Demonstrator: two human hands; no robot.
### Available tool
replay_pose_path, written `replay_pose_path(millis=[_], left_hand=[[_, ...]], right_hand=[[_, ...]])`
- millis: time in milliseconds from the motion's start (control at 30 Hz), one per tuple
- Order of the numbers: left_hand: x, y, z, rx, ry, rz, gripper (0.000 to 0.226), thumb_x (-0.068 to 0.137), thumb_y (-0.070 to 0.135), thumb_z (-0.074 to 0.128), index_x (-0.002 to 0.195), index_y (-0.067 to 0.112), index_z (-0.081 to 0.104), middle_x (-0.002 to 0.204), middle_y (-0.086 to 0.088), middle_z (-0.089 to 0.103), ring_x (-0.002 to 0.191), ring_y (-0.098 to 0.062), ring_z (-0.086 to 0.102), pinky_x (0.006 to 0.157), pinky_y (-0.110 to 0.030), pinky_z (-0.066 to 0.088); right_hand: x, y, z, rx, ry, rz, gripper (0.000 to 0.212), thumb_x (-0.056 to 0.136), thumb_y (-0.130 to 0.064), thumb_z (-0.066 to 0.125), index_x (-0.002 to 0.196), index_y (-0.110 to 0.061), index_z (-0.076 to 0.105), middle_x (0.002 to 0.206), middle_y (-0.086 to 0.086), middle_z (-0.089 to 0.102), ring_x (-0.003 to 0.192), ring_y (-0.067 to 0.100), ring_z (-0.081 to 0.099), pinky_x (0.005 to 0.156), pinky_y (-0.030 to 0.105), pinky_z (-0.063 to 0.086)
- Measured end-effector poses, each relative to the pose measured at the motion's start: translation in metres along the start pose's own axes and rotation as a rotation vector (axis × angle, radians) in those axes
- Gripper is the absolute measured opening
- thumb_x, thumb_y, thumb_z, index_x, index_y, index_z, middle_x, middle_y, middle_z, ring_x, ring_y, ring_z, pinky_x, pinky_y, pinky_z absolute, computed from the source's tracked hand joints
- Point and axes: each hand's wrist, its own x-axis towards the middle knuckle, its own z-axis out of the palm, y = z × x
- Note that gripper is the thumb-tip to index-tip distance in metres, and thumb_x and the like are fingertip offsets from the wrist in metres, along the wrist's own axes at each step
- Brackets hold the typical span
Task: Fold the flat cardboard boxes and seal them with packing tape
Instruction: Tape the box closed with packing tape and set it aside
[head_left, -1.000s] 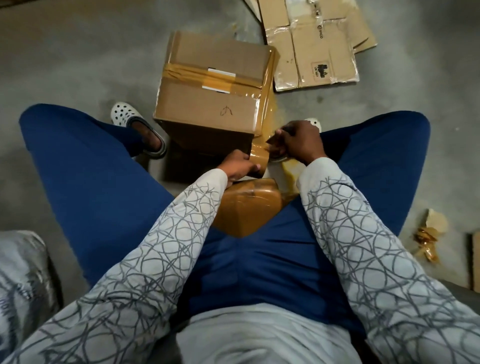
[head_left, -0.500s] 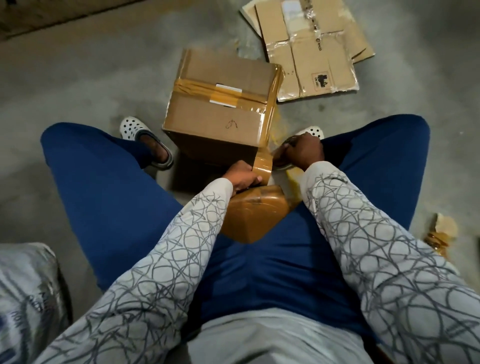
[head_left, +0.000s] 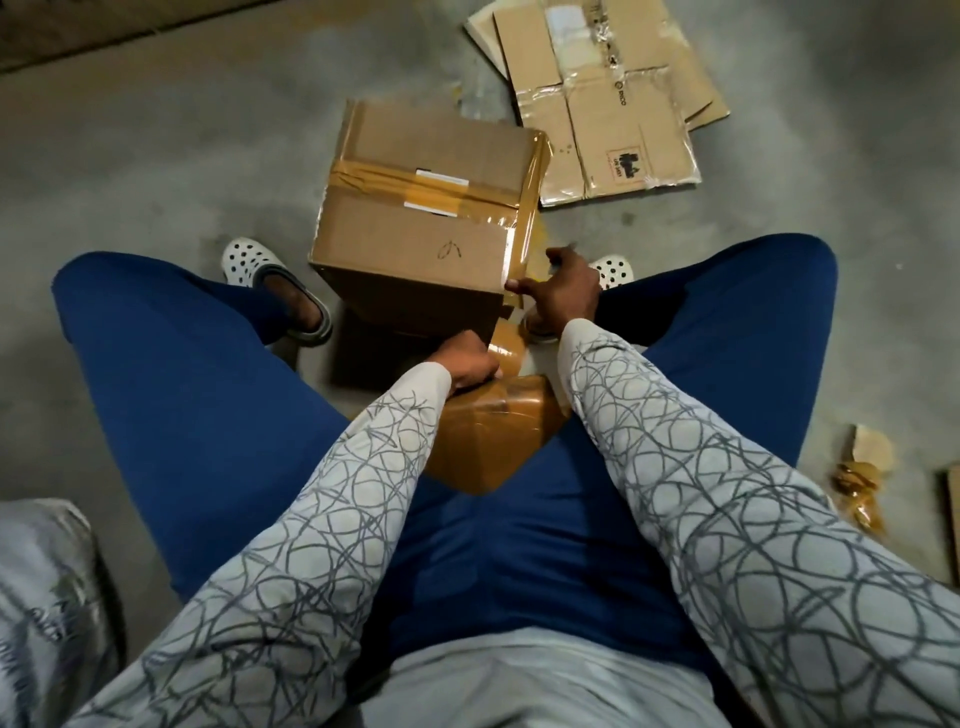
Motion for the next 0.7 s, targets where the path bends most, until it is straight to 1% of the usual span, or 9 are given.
replay_pose_path(millis=[67, 133, 267, 333, 400, 467, 533, 600, 700], left_hand=[[-0.007, 0.001, -0.001, 0.132, -0.020, -0.024, 0.025, 0.093, 0.020, 0.056, 0.104, 0.002, 0.068, 0.105, -0.014, 0.064, 0.090, -0.027, 0.058, 0.083, -0.031, 0.045], [-0.010, 0.003, -0.002, 0.174, 0.018, -0.044, 0.029, 0.097, 0.022, 0.051, 0.110, 0.001, 0.066, 0.109, -0.017, 0.063, 0.089, -0.028, 0.056, 0.080, -0.032, 0.042], [-0.009, 0.005, -0.003, 0.153, 0.141, -0.078, 0.034, 0.098, 0.018, 0.049, 0.125, 0.002, 0.059, 0.126, -0.018, 0.060, 0.114, -0.035, 0.057, 0.083, -0.034, 0.040], [-0.008, 0.007, -0.001, 0.121, 0.169, -0.077, 0.034, 0.098, 0.020, 0.049, 0.126, 0.004, 0.059, 0.127, -0.018, 0.060, 0.117, -0.035, 0.056, 0.082, -0.033, 0.038], [-0.006, 0.007, 0.000, 0.113, 0.177, -0.080, 0.035, 0.098, 0.021, 0.049, 0.128, 0.005, 0.059, 0.128, -0.017, 0.059, 0.119, -0.035, 0.055, 0.084, -0.034, 0.038], [-0.004, 0.007, 0.001, 0.110, 0.164, -0.095, 0.036, 0.098, 0.022, 0.050, 0.128, 0.005, 0.059, 0.129, -0.016, 0.059, 0.119, -0.035, 0.055, 0.087, -0.034, 0.039], [-0.001, 0.006, 0.000, 0.091, 0.153, -0.105, 0.035, 0.099, 0.023, 0.050, 0.127, 0.006, 0.061, 0.126, -0.015, 0.061, 0.116, -0.034, 0.057, 0.085, -0.035, 0.041], [-0.001, 0.006, -0.001, 0.080, 0.153, -0.107, 0.035, 0.099, 0.024, 0.051, 0.127, 0.007, 0.062, 0.126, -0.015, 0.061, 0.116, -0.034, 0.057, 0.084, -0.035, 0.039], [-0.001, 0.006, -0.001, 0.080, 0.162, -0.107, 0.037, 0.098, 0.028, 0.052, 0.129, 0.009, 0.062, 0.129, -0.015, 0.060, 0.120, -0.034, 0.055, 0.084, -0.034, 0.037]], right_hand=[[0.005, 0.000, 0.004, -0.054, 0.011, -0.021, 0.076, 0.070, -0.052, 0.085, 0.134, -0.017, 0.062, 0.124, 0.008, 0.069, 0.116, 0.027, 0.063, 0.096, 0.039, 0.052], [0.007, -0.001, 0.008, -0.084, -0.002, -0.049, 0.069, 0.076, -0.049, 0.082, 0.134, -0.018, 0.060, 0.124, 0.008, 0.069, 0.117, 0.028, 0.063, 0.098, 0.042, 0.050], [0.004, 0.004, 0.006, 0.044, 0.033, -0.106, 0.067, 0.075, -0.040, 0.085, 0.133, -0.019, 0.060, 0.126, 0.005, 0.067, 0.116, 0.023, 0.062, 0.099, 0.037, 0.048], [0.004, 0.006, 0.000, 0.104, 0.057, -0.141, 0.065, 0.069, -0.029, 0.090, 0.128, -0.022, 0.063, 0.124, 0.002, 0.067, 0.113, 0.018, 0.061, 0.095, 0.033, 0.051], [0.005, 0.005, -0.003, 0.021, 0.021, -0.243, 0.066, 0.065, -0.020, 0.092, 0.123, -0.027, 0.063, 0.119, 0.001, 0.066, 0.105, 0.016, 0.062, 0.088, 0.034, 0.055], [0.004, 0.006, -0.002, -0.059, -0.020, -0.368, 0.059, 0.071, -0.010, 0.086, 0.123, -0.025, 0.063, 0.115, 0.000, 0.067, 0.092, 0.011, 0.062, 0.077, 0.029, 0.056], [0.002, 0.005, 0.001, -0.086, 0.004, -0.505, 0.042, 0.083, -0.008, 0.077, 0.122, -0.018, 0.064, 0.115, 0.002, 0.068, 0.086, 0.006, 0.061, 0.068, 0.016, 0.048], [0.001, 0.006, 0.005, -0.143, 0.009, -0.622, 0.030, 0.091, -0.014, 0.073, 0.119, -0.014, 0.065, 0.114, 0.006, 0.069, 0.087, 0.012, 0.065, 0.069, 0.016, 0.043], [-0.001, 0.009, 0.012, -0.193, 0.010, -0.657, 0.024, 0.095, -0.019, 0.068, 0.116, -0.009, 0.065, 0.110, 0.011, 0.068, 0.090, 0.026, 0.066, 0.069, 0.028, 0.050]])
